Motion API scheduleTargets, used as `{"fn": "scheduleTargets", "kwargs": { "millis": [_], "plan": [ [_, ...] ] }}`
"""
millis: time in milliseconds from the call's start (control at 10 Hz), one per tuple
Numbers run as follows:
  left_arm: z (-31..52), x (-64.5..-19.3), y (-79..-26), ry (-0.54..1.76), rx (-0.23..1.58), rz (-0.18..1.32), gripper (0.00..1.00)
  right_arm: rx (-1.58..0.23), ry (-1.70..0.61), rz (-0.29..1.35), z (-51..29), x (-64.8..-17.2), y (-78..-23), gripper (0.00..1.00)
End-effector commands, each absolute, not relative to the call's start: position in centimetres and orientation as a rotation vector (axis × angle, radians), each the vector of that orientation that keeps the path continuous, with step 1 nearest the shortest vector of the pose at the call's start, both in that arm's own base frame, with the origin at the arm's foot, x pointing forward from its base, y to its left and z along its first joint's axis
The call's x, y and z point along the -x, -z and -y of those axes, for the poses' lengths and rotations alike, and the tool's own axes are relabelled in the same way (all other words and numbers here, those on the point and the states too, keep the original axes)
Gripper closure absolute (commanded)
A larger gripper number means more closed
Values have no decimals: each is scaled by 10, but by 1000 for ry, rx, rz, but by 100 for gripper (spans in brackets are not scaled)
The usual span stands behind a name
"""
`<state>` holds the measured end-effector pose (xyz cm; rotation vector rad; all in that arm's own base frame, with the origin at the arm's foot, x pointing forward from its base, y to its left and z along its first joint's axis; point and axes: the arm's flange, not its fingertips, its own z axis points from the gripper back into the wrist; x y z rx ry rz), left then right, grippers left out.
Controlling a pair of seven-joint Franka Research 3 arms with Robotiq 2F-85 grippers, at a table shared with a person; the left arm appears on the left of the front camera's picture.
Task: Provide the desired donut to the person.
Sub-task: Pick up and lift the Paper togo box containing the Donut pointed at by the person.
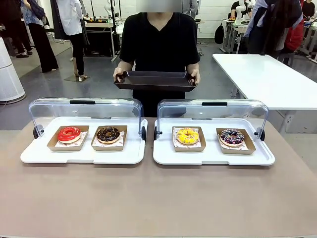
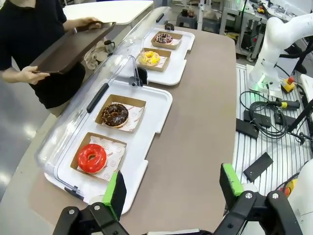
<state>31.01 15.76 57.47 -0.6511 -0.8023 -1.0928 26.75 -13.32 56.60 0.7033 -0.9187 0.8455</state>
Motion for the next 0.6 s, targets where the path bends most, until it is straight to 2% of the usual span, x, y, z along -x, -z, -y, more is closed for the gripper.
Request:
{"fn": "scheduleTargets", "kwargs": {
  "millis": [0, 500],
  "plan": [
    [-158, -312, -577, 1093, 658, 824, 0, -719, -859, 946, 132, -270, -569, 0],
    [-158, -312, -577, 1093, 658, 824, 0, -719, -859, 946, 132, -270, -569, 0]
  ]
}}
